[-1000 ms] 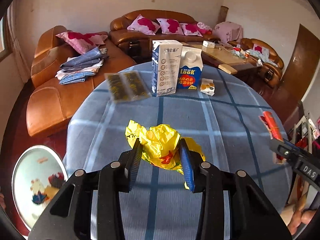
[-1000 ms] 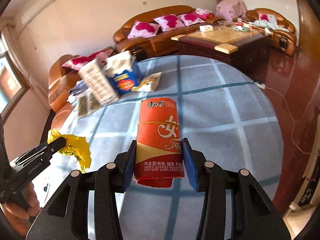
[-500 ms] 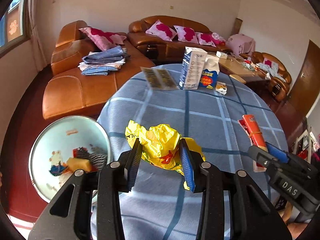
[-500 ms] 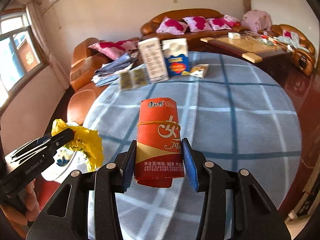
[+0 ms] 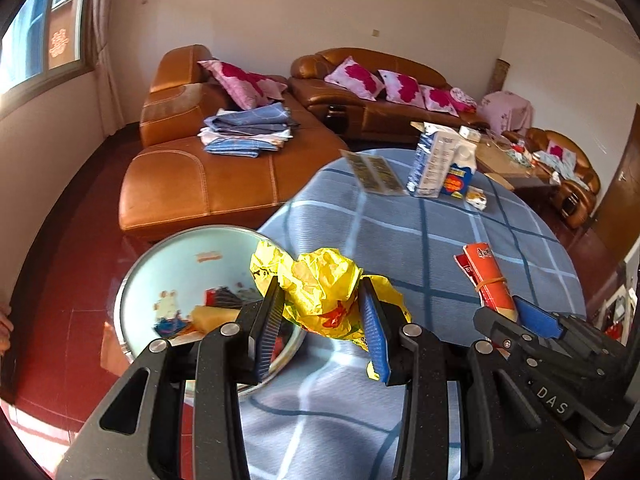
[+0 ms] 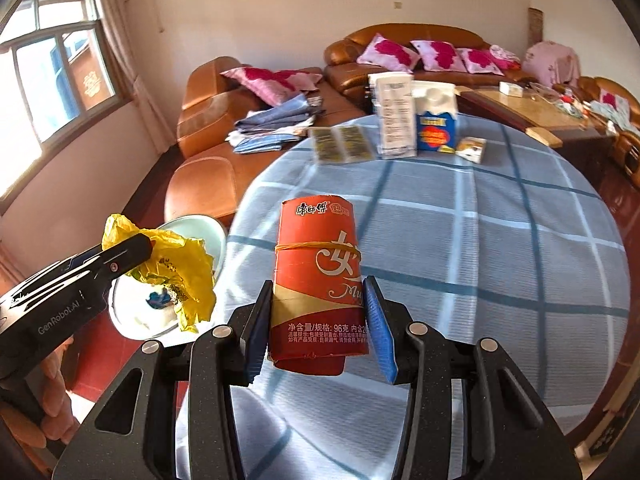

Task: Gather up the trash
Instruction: 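Carry the red cup with the right tool while the left carries the yellow wrapper to the bin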

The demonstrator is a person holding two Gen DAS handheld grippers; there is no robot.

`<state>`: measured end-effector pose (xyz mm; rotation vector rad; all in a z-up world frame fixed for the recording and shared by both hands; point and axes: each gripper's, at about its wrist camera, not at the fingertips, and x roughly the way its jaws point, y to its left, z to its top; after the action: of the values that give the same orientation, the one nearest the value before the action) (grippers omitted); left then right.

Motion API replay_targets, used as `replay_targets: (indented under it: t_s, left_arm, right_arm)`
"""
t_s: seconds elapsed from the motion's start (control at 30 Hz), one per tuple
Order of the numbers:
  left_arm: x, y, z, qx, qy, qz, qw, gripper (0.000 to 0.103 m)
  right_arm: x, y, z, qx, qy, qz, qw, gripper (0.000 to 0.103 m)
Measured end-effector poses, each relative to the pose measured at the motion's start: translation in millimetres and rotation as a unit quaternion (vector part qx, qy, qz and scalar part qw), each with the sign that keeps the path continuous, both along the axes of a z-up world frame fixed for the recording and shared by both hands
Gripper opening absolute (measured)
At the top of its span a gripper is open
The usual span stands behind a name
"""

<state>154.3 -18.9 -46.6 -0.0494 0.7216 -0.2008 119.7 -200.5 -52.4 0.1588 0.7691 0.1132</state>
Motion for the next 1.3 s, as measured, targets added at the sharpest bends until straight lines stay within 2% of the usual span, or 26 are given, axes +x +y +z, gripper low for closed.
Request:
replay_targets:
  t_s: [0.4,0.7,1.03,1.3]
  left_arm:
    - [-4.2,60.8,0.9,-0.001,-0.002,0.055,0.9985,0.038]
    - [0.3,90.9,-1.3,-0.002,-0.002,0.082,0.9966,0.038]
    - [11.1,108.8,-8.4,0.005,0.01,0.103,0.9946,0.038]
    - [22.4,114.5,-20.1,0.009,0.027,0.108,0.9938,0.038]
  right_arm:
    - [16.6,69.7,1.5,-0.009,-0.009,0.059,0.998,0.044]
    - [26.3,111.4,7.0,-0.012,-0.021,0.094,0.995,0.044]
    - [43.7,127.3,8.1,-0.012,-0.024,0.107,0.994,0.044]
    - [64.2,134.2,-2.7,-0.006,-0.006,0.109,0.994,0.044]
